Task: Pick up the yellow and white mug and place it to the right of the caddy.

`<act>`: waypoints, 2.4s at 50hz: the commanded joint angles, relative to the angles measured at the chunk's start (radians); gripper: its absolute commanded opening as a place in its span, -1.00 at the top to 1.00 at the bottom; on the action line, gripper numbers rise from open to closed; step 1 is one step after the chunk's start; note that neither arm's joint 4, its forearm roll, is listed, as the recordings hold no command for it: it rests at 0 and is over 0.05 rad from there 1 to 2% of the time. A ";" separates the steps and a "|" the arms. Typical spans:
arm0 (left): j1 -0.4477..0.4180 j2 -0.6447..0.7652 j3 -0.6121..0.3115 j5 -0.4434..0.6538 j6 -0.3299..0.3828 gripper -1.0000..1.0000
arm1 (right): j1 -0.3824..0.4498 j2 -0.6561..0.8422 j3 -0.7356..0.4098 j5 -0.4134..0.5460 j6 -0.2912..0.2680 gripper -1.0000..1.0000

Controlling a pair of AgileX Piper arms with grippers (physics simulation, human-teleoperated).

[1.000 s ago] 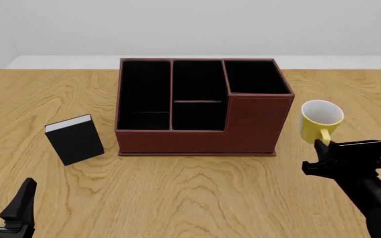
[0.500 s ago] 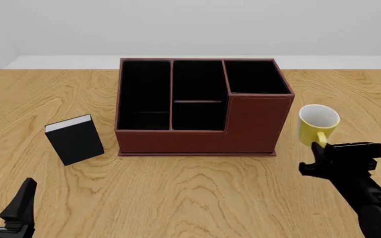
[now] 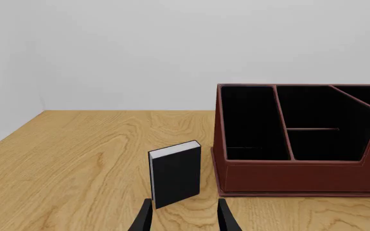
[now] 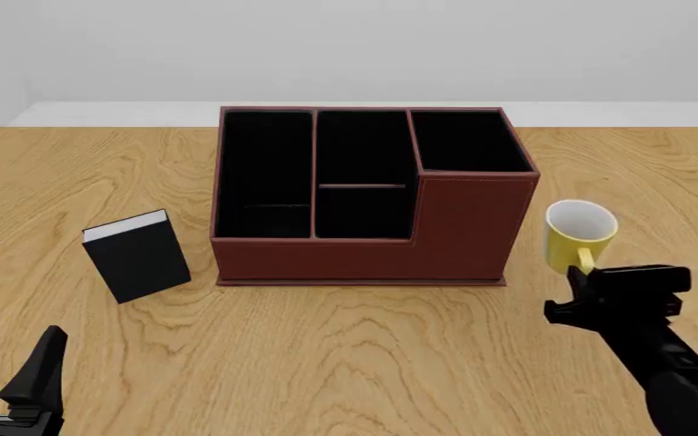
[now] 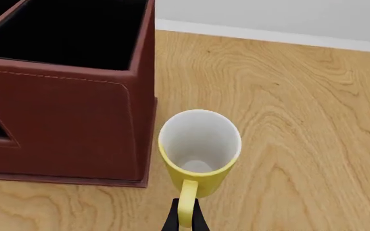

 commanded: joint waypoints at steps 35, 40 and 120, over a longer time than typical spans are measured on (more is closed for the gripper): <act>0.000 0.000 0.000 0.000 0.000 -1.00 | -0.022 0.270 -0.011 -0.195 0.003 1.00; 0.000 0.000 0.000 0.000 0.000 -1.00 | -0.023 0.301 -0.013 -0.216 0.003 1.00; 0.000 0.000 0.000 0.000 0.000 -1.00 | -0.064 0.474 0.060 -0.395 -0.007 -1.00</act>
